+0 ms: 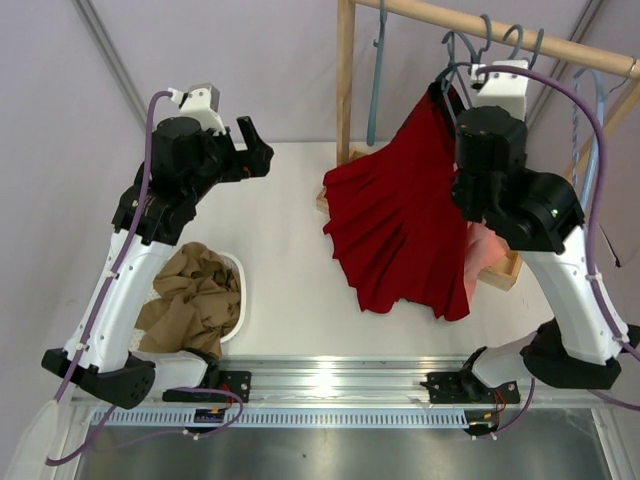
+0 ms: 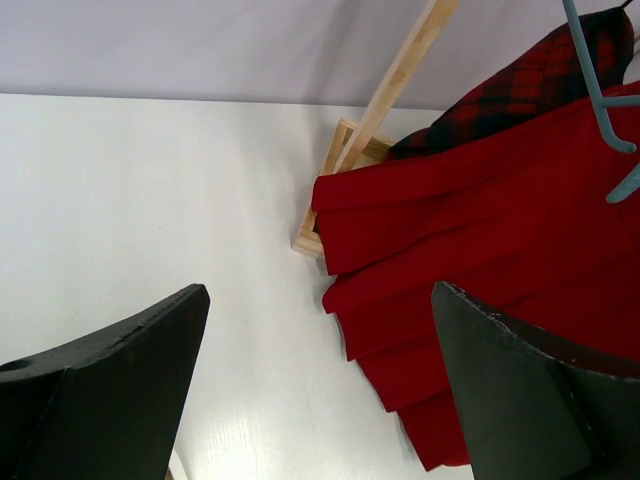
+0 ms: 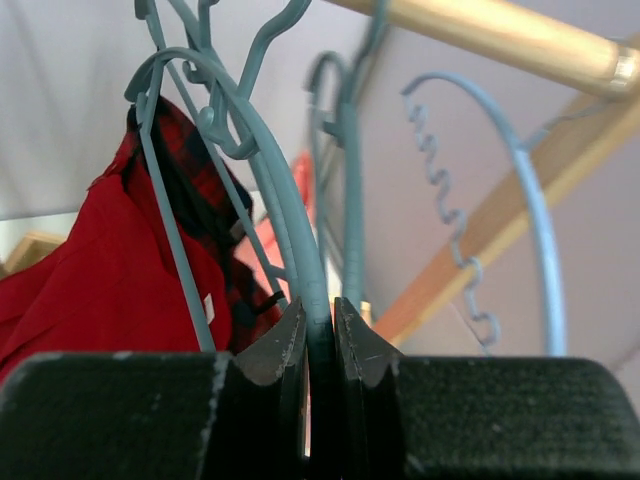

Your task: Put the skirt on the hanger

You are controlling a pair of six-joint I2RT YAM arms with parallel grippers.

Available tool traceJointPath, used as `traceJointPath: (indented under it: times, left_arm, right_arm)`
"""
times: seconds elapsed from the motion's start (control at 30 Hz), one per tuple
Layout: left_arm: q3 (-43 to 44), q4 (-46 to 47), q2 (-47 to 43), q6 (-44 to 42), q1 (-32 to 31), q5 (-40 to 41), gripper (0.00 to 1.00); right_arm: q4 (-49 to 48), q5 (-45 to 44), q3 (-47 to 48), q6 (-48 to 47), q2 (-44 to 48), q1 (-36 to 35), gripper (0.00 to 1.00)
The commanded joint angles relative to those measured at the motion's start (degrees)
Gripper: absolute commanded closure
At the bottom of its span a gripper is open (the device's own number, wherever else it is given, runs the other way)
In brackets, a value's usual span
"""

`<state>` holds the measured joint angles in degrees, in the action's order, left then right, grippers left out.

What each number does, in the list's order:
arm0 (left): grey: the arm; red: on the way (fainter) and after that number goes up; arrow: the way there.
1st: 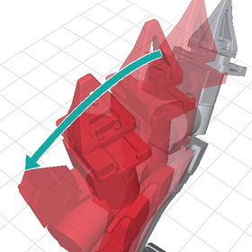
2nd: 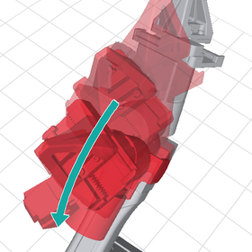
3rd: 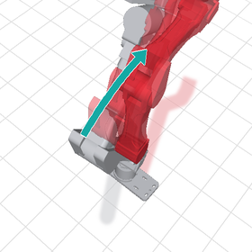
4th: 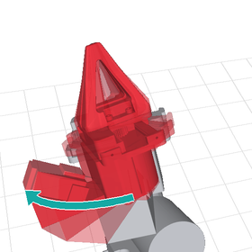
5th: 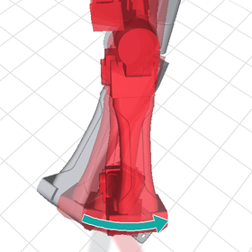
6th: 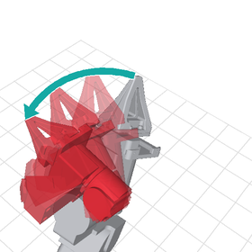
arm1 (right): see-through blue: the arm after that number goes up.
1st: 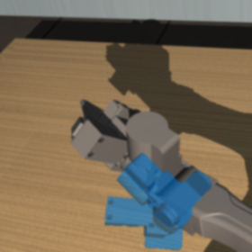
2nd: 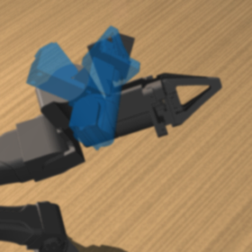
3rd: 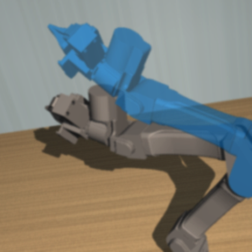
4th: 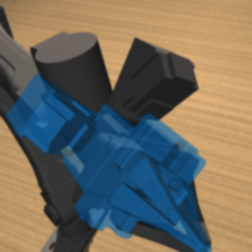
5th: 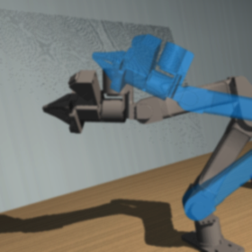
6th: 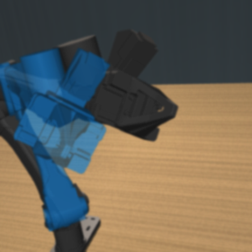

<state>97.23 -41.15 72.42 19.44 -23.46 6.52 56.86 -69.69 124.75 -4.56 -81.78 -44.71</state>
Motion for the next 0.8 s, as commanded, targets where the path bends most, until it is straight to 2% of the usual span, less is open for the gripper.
traceJointPath:
  times: [0.0,0.07,0.17,0.23,0.3,0.37,0.47,0.5,0.6,0.77]
  left_arm:
    - [-0.11,2.56,-0.27,-0.11,0.52,-1.78,0.01]
    - [-0.11,2.56,-0.18,0.07,0.52,-1.95,0.00]
    - [-0.20,2.56,-0.44,0.07,0.52,-1.95,0.01]
    - [-0.46,2.56,-0.70,0.07,0.52,-1.87,0.00]
    - [-0.64,2.56,-0.88,0.07,0.52,-1.87,0.01]
    - [-0.81,2.65,-1.05,0.24,0.52,-1.95,0.00]
    - [-0.81,2.56,-1.06,0.33,0.52,-2.30,0.01]
    - [-0.81,2.39,-1.14,0.33,0.52,-2.31,0.01]
    - [-1.17,2.12,-1.67,0.25,0.52,-2.13,0.01]
    - [-3.45,2.74,-3.34,0.51,0.52,-1.60,0.01]
  right_arm:
    - [-5.87,-11.08,-0.73,-6.93,6.01,1.38,1.00]
    - [-12.89,-12.22,-4.31,-11.24,9.08,1.55,1.00]
    - [-26.86,-14.07,-10.81,-23.62,13.04,1.55,1.00]
    - [-29.52,-13.81,-11.72,-27.34,13.92,1.29,1.00]
    - [-24.11,-10.40,-8.84,-22.98,13.75,-2.12,1.00]
    - [-13.04,-6.62,-6.02,-13.40,12.09,-5.54,1.00]
    - [-3.70,3.66,-2.41,-5.49,8.23,-5.48,1.00]
    - [-2.90,7.77,-2.23,-4.59,7.34,-5.13,1.00]
    - [-3.94,12.72,-2.67,-3.44,4.36,-3.64,1.00]
    - [-16.41,16.34,-6.70,-6.60,4.34,-1.18,1.00]
